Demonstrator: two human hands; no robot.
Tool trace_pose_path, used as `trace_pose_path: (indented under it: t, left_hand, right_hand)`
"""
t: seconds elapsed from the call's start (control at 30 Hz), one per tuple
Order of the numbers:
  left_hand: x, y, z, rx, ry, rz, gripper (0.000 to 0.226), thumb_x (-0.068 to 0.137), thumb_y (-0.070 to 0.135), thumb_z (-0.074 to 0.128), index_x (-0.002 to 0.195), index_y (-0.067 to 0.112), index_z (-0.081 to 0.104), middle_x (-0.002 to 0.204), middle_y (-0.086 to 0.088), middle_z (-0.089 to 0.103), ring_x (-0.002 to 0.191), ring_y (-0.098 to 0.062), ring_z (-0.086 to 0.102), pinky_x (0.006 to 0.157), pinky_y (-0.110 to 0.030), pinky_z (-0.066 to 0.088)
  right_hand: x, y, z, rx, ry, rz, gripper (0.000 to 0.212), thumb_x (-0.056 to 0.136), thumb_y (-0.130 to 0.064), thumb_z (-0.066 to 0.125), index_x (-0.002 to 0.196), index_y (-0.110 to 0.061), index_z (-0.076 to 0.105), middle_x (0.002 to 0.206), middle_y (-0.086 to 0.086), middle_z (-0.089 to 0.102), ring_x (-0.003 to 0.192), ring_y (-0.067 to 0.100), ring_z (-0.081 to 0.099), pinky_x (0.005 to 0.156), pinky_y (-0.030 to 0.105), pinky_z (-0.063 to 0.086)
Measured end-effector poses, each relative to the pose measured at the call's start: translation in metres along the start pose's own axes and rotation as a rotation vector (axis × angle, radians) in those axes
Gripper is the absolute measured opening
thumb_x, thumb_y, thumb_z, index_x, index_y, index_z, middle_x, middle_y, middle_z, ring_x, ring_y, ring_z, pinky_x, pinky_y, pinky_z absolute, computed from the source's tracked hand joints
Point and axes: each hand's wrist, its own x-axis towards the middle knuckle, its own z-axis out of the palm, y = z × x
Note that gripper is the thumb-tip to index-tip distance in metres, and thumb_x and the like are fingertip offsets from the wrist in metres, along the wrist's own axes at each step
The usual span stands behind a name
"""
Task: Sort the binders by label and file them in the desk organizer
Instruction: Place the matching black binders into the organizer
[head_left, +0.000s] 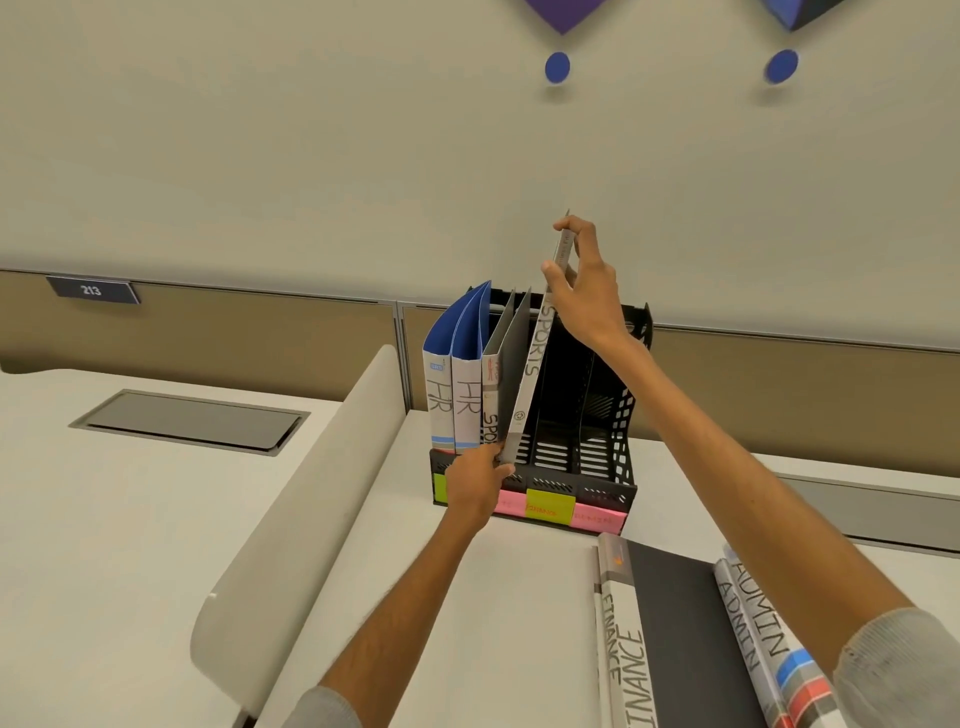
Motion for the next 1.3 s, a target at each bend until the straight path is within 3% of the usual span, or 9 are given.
trace_pose_path:
  t: [0.1,0.2,0.33,0.57,0.73,0.93,1.07,1.2,1.3]
  left_hand:
    - [0.009,-0.002,0.003,-0.15,0.085,-0.143,0.024,0.081,0.038,0.076,0.08,0.014,0.073,0.078,-0.002,0.072,0.076,-0.019,0.067,0.068,-0.03,0.05]
    - [0.014,-0.008,0.003,-0.224,0.117,-0.22,0.03,0.072,0.046,0.081,0.076,0.016,0.074,0.072,0.005,0.068,0.067,-0.012,0.058,0.061,-0.025,0.038]
    - [0.016,-0.01,0.004,-0.253,0.145,-0.248,0.032,0.069,0.048,0.083,0.071,0.018,0.073,0.067,0.008,0.065,0.063,-0.01,0.056,0.053,-0.022,0.031]
    - [0.012,-0.014,0.013,-0.346,0.125,-0.275,0.032,0.072,0.049,0.08,0.089,0.022,0.075,0.084,0.003,0.075,0.076,-0.012,0.067,0.067,-0.027,0.05]
    - [0.007,-0.013,0.017,-0.374,0.143,-0.269,0.034,0.073,0.049,0.08,0.091,0.021,0.072,0.087,0.005,0.074,0.076,-0.009,0.063,0.064,-0.023,0.044]
    - [0.001,-0.01,0.023,-0.418,0.111,-0.282,0.048,0.068,0.048,0.083,0.1,0.019,0.061,0.085,0.006,0.073,0.082,-0.012,0.064,0.072,-0.029,0.049]
    - [-0.007,-0.011,0.028,-0.506,0.123,-0.248,0.049,0.071,0.039,0.083,0.095,0.018,0.047,0.071,0.004,0.07,0.075,-0.018,0.067,0.074,-0.036,0.051]
    - [-0.016,-0.019,0.028,-0.522,0.05,-0.266,0.043,0.073,0.034,0.083,0.093,0.016,0.049,0.075,-0.004,0.071,0.074,-0.022,0.07,0.077,-0.046,0.054]
    - [-0.027,-0.014,0.029,-0.518,-0.007,-0.285,0.039,0.073,0.034,0.083,0.092,0.019,0.053,0.08,-0.001,0.072,0.076,-0.022,0.07,0.078,-0.049,0.056]
  right_hand:
    - [0.001,0.001,0.007,0.033,-0.013,-0.065,0.039,0.097,-0.009,0.052,0.132,-0.014,0.037,0.116,0.013,0.053,0.068,0.036,0.067,0.068,0.047,0.061]
    - [0.002,0.004,0.015,0.062,0.017,-0.11,0.04,0.095,-0.007,0.055,0.132,-0.011,0.039,0.125,0.015,0.057,0.068,0.018,0.063,0.086,0.035,0.059]
    - [0.005,0.007,0.023,0.078,0.045,-0.16,0.04,0.094,-0.008,0.057,0.131,-0.008,0.042,0.13,0.012,0.056,0.079,0.013,0.065,0.086,0.017,0.052]
    - [-0.017,0.019,0.036,0.08,0.019,-0.145,0.038,0.094,-0.009,0.058,0.13,-0.008,0.045,0.133,0.012,0.054,0.097,0.03,0.068,0.087,0.033,0.058]
    - [-0.012,0.018,0.037,0.159,-0.013,-0.106,0.031,0.097,-0.01,0.054,0.127,-0.012,0.046,0.124,0.013,0.056,0.082,0.019,0.073,0.066,0.041,0.062]
    - [-0.035,0.036,0.066,0.112,-0.067,-0.068,0.03,0.099,-0.014,0.05,0.128,-0.018,0.045,0.119,0.015,0.06,0.079,0.027,0.071,0.064,0.041,0.062]
    - [-0.067,0.057,0.087,0.06,-0.211,-0.019,0.038,0.103,-0.021,0.042,0.141,-0.022,0.037,0.137,0.009,0.051,0.101,0.026,0.068,0.072,0.027,0.061]
    - [-0.062,0.059,0.081,0.057,-0.248,-0.009,0.038,0.104,-0.023,0.042,0.141,-0.026,0.037,0.144,0.006,0.044,0.109,0.023,0.065,0.077,0.029,0.061]
    - [-0.068,0.059,0.075,0.05,-0.276,-0.039,0.04,0.104,-0.026,0.04,0.143,-0.035,0.034,0.161,-0.004,0.019,0.127,0.007,0.046,0.09,0.024,0.052]
